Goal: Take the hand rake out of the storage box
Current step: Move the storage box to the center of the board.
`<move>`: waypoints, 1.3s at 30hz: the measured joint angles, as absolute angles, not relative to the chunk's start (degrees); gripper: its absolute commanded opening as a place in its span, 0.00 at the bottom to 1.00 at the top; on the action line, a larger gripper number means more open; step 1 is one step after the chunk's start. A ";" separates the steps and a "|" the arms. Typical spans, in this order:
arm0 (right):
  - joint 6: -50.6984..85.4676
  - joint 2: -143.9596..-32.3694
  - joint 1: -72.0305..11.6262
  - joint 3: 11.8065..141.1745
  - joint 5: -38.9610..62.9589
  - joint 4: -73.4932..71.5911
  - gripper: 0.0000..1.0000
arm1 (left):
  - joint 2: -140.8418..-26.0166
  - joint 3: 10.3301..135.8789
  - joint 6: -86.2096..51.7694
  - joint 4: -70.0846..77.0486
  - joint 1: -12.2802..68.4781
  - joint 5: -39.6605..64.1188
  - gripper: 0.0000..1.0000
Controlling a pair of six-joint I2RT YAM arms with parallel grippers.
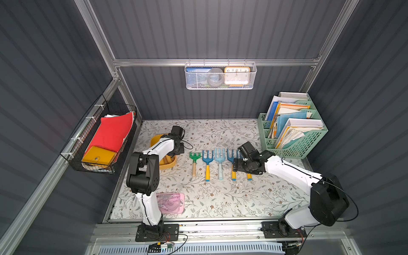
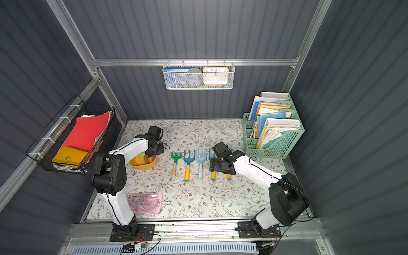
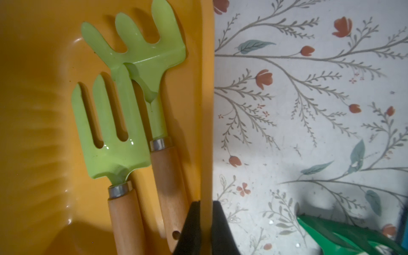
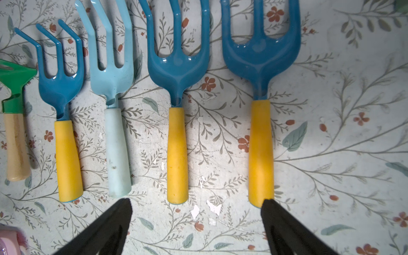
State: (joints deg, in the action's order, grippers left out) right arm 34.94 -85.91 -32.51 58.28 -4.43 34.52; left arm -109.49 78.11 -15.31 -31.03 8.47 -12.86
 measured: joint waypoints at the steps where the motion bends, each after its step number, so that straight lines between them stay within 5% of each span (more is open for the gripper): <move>1: 34.94 -86.28 -32.56 58.28 -4.38 34.46 0.96 | -109.67 78.35 -14.20 -31.05 7.90 -12.86 0.06; 11: 34.94 -87.48 -32.88 58.35 -4.21 34.28 0.96 | -114.76 84.79 -6.28 -30.65 6.28 -13.32 0.07; 29: 34.94 -88.55 -32.91 59.27 -4.19 34.35 0.96 | -116.55 88.42 -6.17 -31.68 6.15 -13.26 0.40; 39: 34.94 -88.53 -32.91 59.27 -4.19 34.33 0.96 | -108.40 88.36 -13.08 -30.94 -1.23 -7.29 0.38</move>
State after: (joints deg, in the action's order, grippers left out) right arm 34.94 -88.53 -32.91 59.27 -4.19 34.33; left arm -108.40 88.36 -13.08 -30.94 -1.23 -7.29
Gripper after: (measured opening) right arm 0.962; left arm 0.388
